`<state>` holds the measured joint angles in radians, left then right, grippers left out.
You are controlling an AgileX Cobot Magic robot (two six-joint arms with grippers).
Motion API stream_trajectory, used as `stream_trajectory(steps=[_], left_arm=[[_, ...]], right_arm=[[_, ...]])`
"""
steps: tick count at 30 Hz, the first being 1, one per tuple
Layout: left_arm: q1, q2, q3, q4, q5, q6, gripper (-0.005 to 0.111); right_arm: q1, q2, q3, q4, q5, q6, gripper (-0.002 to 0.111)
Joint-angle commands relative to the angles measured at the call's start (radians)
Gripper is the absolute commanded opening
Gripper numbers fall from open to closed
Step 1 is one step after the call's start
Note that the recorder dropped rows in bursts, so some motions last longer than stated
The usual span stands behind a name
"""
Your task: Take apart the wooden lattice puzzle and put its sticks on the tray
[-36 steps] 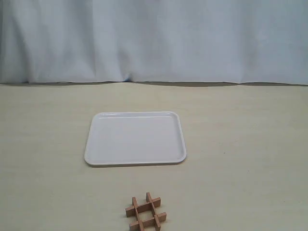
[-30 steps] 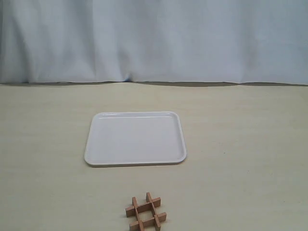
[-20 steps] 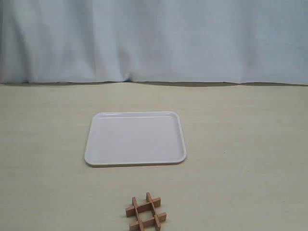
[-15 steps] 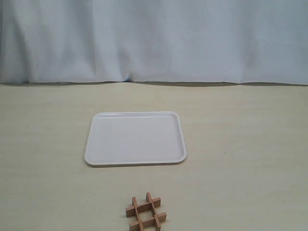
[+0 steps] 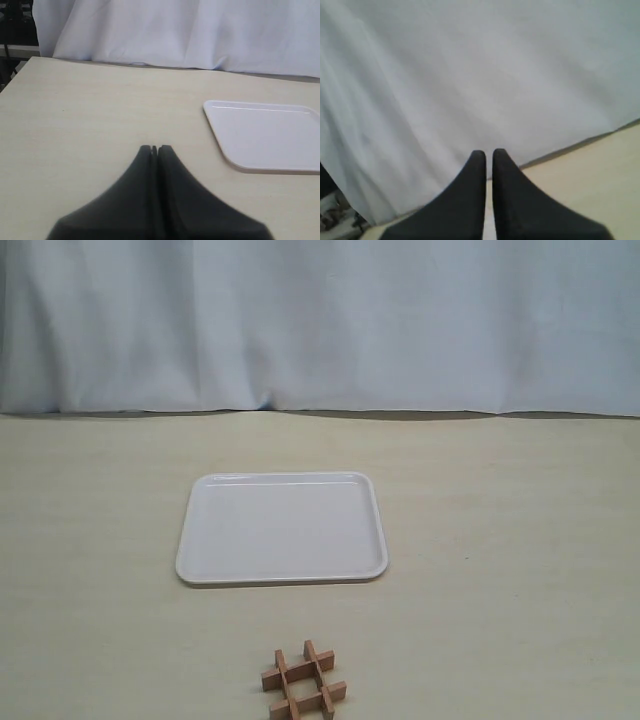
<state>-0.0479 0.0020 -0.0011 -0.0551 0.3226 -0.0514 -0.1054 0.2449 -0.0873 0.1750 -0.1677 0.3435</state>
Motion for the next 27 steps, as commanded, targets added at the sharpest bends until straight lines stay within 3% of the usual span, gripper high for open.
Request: stream_trajectory(steps=[1,5,10,12,17,20,27], left_arm=[[0.000,-0.002,0.001,0.002,-0.004,0.001,0.000],[0.000,-0.002,0.001,0.002,-0.004,0.001,0.000],[0.000,-0.002,0.001,0.002,-0.004,0.001,0.000],[0.000,-0.002,0.001,0.002,-0.004,0.001,0.000],[0.000,-0.002,0.001,0.002,-0.004,0.001,0.000],[0.000,-0.002,0.001,0.002,-0.004,0.001,0.000],[0.000,-0.002,0.001,0.002,-0.008,0.001,0.000]], right_arm=[[0.000,0.265,-0.224,0.033,0.220,-0.208,0.005],[0.003,0.554,-0.494,0.033,0.616,-0.370,0.005],[0.012,0.863,-0.727,0.081,1.004,-0.385,0.005],[0.066,0.952,-0.738,0.089,1.040,-0.372,0.005],[0.362,1.200,-0.743,0.007,0.985,-0.294,0.005],[0.491,1.338,-0.815,-0.012,0.972,-0.287,0.005],[0.629,1.465,-1.037,-0.012,1.062,-0.227,0.005]])
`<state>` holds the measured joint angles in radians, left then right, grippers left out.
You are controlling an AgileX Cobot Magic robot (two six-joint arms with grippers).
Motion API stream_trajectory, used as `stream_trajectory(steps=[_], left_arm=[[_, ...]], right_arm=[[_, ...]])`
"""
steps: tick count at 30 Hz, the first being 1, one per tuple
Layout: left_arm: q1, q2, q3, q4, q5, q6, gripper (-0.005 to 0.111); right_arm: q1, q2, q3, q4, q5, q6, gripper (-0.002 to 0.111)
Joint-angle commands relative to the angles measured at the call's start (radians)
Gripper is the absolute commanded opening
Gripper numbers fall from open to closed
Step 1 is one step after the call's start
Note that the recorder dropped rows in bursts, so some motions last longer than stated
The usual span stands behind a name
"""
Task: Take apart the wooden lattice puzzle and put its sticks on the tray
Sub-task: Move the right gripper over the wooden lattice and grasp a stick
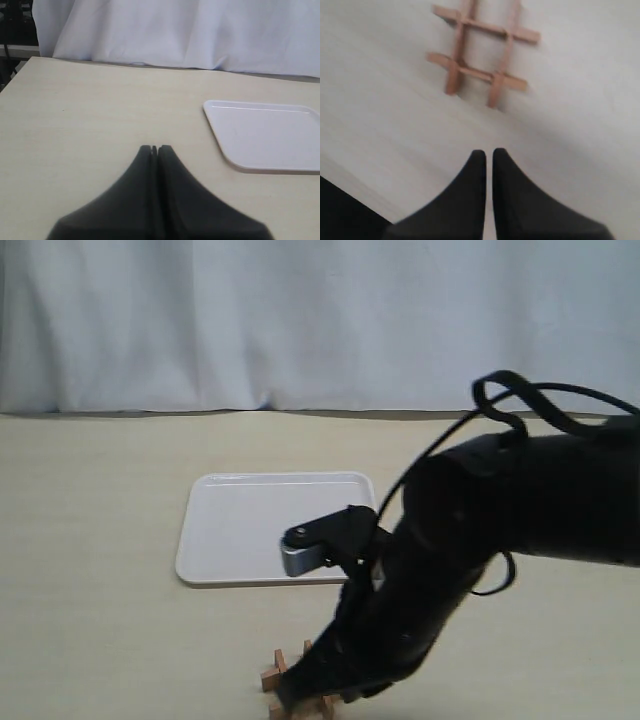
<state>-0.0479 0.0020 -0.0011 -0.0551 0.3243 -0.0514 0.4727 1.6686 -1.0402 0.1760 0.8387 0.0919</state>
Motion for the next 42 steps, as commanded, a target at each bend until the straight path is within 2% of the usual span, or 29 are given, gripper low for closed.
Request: stream_trajectory(steps=[1,5,11,12,16,21,27,32,42], left_arm=[[0.000,-0.002,0.001,0.002,-0.010,0.001,0.000],[0.000,-0.002,0.001,0.002,-0.010,0.001,0.000],[0.000,-0.002,0.001,0.002,-0.010,0.001,0.000],[0.000,-0.002,0.001,0.002,-0.010,0.001,0.000],[0.000,-0.002,0.001,0.002,-0.010,0.001,0.000],[0.000,-0.002,0.001,0.002,-0.010,0.001,0.000],[0.000,-0.002,0.001,0.002,-0.008,0.001,0.000],[0.000,-0.002,0.001,0.002,-0.008,0.001,0.000],[0.000,-0.002,0.001,0.002,-0.008,0.001,0.000]], right_arm=[[0.055,0.051,-0.089,-0.013,0.070,0.025,0.005],[0.060,0.098,-0.080,-0.013,0.085,0.027,0.007],[0.060,0.158,-0.081,-0.013,0.083,0.088,0.043],[0.060,0.163,-0.081,-0.013,0.083,0.088,0.045],[0.060,0.179,-0.081,-0.013,0.083,0.088,0.041],[0.060,0.184,-0.081,-0.038,0.059,0.088,0.026],[0.060,0.195,-0.081,-0.044,0.022,0.115,0.026],[0.060,0.214,-0.081,-0.111,-0.011,0.250,0.026],[0.064,0.234,-0.081,-0.090,-0.040,0.271,0.026]])
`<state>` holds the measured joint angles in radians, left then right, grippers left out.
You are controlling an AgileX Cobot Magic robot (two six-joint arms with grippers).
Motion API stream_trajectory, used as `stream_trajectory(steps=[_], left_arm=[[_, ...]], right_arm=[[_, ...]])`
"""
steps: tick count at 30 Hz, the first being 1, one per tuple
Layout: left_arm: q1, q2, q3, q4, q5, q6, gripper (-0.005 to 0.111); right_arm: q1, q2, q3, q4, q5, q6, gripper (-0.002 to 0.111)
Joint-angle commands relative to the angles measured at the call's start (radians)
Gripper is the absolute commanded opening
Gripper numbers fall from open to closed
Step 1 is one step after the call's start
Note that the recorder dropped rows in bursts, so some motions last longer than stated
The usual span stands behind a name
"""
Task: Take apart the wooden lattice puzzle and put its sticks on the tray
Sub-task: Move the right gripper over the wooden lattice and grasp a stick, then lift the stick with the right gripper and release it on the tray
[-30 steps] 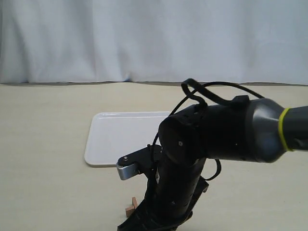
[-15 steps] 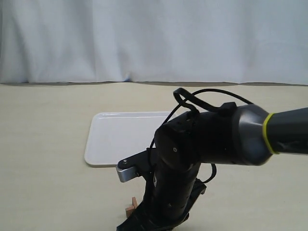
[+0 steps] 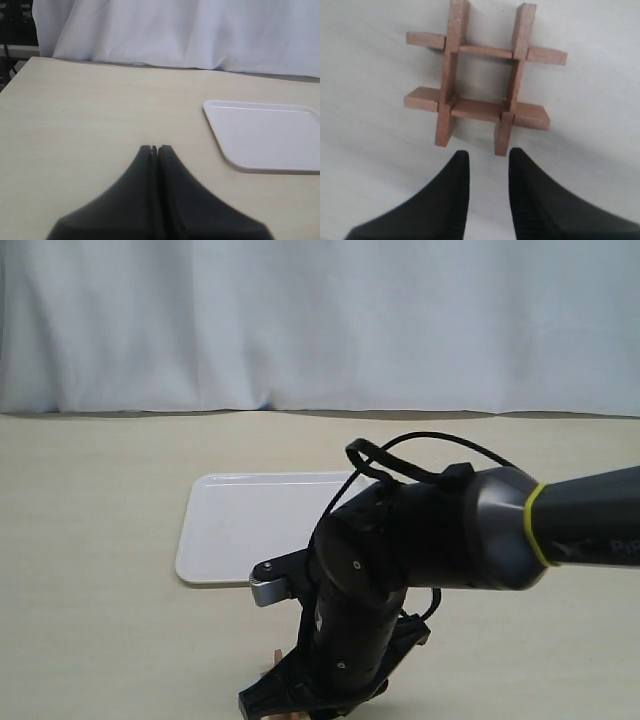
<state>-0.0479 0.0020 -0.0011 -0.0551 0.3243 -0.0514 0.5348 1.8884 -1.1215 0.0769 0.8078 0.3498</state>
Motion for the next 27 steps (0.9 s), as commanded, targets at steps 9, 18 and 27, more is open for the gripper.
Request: stream_trajectory(steps=[9,18,27], left_arm=[[0.000,-0.002,0.001,0.002,-0.008,0.001,0.000],[0.000,-0.002,0.001,0.002,-0.008,0.001,0.000],[0.000,-0.002,0.001,0.002,-0.008,0.001,0.000]], right_arm=[[0.002,0.050,0.000,0.016,0.016,0.013,0.026],[0.002,0.073,0.000,-0.026,-0.022,0.070,0.012],[0.002,0.014,-0.027,-0.048,0.009,0.070,0.005]])
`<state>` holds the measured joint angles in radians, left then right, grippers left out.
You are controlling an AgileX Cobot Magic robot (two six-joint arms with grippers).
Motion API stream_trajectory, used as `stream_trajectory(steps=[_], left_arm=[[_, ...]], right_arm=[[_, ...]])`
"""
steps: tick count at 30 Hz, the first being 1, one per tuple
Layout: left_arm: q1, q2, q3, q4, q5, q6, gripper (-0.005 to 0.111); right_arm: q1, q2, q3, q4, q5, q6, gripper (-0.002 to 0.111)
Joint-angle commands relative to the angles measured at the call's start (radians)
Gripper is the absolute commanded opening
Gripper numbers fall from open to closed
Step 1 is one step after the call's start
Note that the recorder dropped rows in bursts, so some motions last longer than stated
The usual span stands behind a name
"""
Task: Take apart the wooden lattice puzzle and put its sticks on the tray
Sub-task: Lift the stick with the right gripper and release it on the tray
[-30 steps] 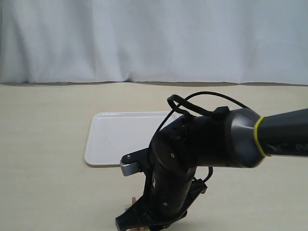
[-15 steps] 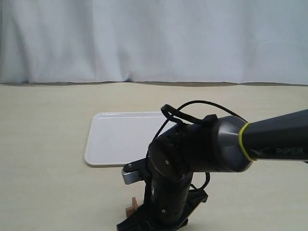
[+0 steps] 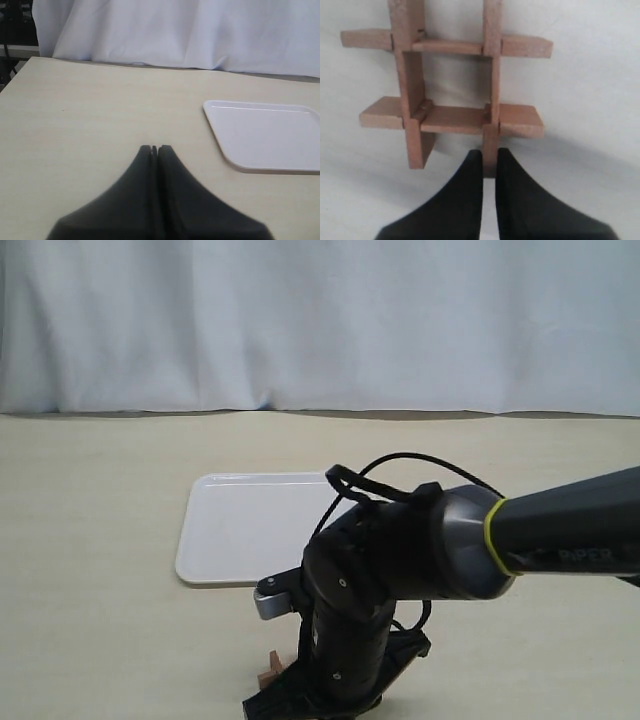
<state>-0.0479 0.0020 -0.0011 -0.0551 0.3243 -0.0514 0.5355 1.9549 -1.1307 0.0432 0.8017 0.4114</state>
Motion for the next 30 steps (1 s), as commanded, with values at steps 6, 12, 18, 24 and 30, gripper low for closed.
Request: stream_trajectory(steps=[6,12,18,24,30], left_arm=[[0.000,-0.002,0.001,0.002,-0.006,0.001,0.000],[0.000,-0.002,0.001,0.002,-0.006,0.001,0.000],[0.000,-0.002,0.001,0.002,-0.006,0.001,0.000],[0.000,-0.002,0.001,0.002,-0.006,0.001,0.000],[0.000,-0.002,0.001,0.002,-0.006,0.001,0.000]], right_arm=[[0.001,-0.181,-0.071,-0.051,0.113,-0.009,0.005],[-0.016,-0.235,-0.007,-0.230,-0.057,0.059,0.005],[-0.098,-0.152,-0.015,-0.350,-0.171,0.167,0.005],[-0.173,-0.043,-0.055,-0.405,-0.282,0.142,0.005],[-0.221,0.026,-0.055,-0.456,-0.489,0.158,0.005]])
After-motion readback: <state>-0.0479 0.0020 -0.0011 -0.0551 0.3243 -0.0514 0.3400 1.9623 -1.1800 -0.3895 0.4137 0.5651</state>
